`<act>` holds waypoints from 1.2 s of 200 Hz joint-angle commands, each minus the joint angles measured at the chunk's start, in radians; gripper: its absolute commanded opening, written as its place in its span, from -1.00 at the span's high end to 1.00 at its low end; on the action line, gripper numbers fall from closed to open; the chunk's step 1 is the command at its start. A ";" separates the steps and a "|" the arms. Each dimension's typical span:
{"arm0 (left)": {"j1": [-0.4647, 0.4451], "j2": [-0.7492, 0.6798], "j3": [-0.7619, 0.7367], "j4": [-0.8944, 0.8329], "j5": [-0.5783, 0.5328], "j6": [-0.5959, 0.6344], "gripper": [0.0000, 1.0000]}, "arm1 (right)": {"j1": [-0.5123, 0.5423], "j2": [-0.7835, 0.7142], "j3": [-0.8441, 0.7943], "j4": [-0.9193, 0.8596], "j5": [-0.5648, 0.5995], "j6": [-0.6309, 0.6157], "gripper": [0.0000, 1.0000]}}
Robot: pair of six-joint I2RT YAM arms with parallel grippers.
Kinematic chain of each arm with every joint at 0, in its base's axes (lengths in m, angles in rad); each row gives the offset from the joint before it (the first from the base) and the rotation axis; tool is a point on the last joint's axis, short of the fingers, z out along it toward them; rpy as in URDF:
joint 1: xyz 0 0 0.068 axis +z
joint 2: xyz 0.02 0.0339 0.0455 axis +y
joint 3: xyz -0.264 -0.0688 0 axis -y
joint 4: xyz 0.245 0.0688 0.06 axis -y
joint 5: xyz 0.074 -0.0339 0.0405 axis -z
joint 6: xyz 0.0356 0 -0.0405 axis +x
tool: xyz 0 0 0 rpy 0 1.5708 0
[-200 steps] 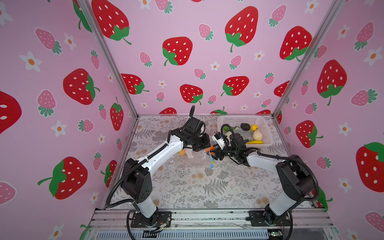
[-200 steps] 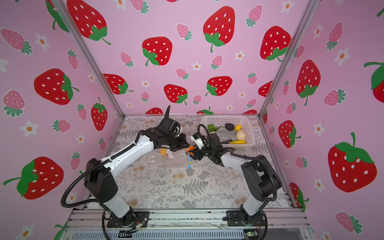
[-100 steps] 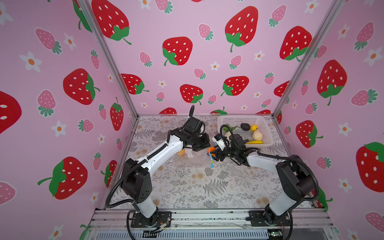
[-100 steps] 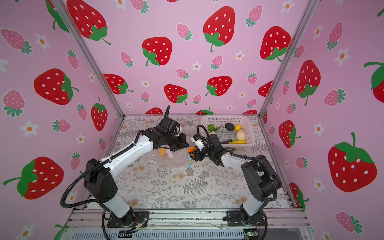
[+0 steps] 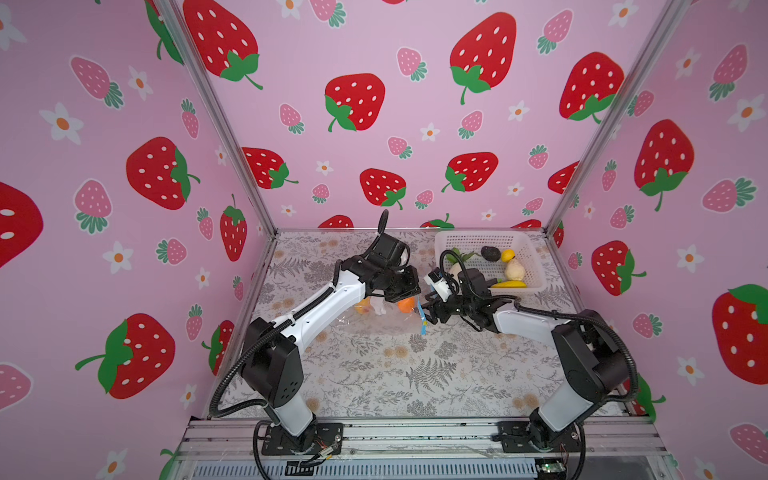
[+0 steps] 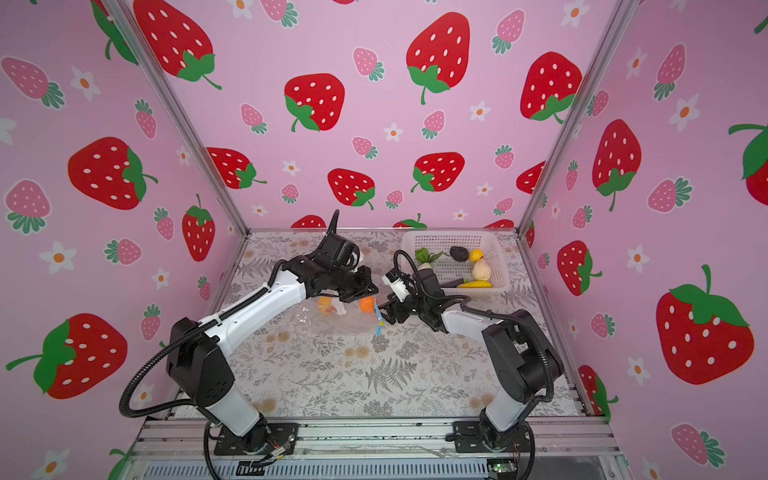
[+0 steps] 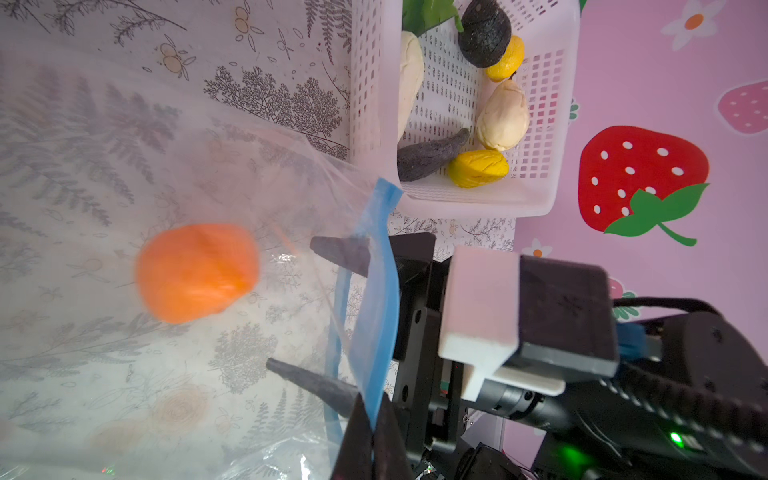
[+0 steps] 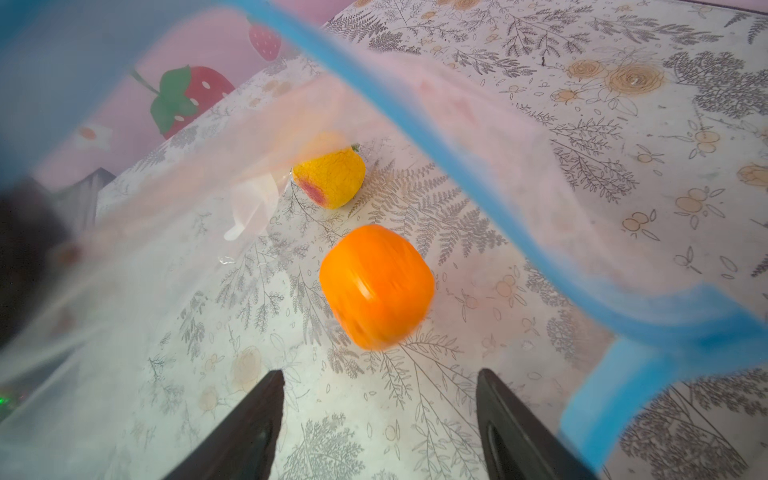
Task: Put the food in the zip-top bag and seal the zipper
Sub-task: 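Lower the orange into the bag and open the right gripper, then withdraw the right gripper from the bag back over the basket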
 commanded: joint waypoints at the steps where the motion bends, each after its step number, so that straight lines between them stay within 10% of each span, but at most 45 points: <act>1: 0.001 -0.021 0.020 -0.003 -0.002 -0.003 1.00 | 0.004 -0.013 0.017 -0.024 0.008 -0.018 -0.53; 240: 0.001 -0.032 -0.011 0.003 -0.012 0.000 1.00 | -0.040 -0.190 0.151 -0.314 0.262 0.043 -0.47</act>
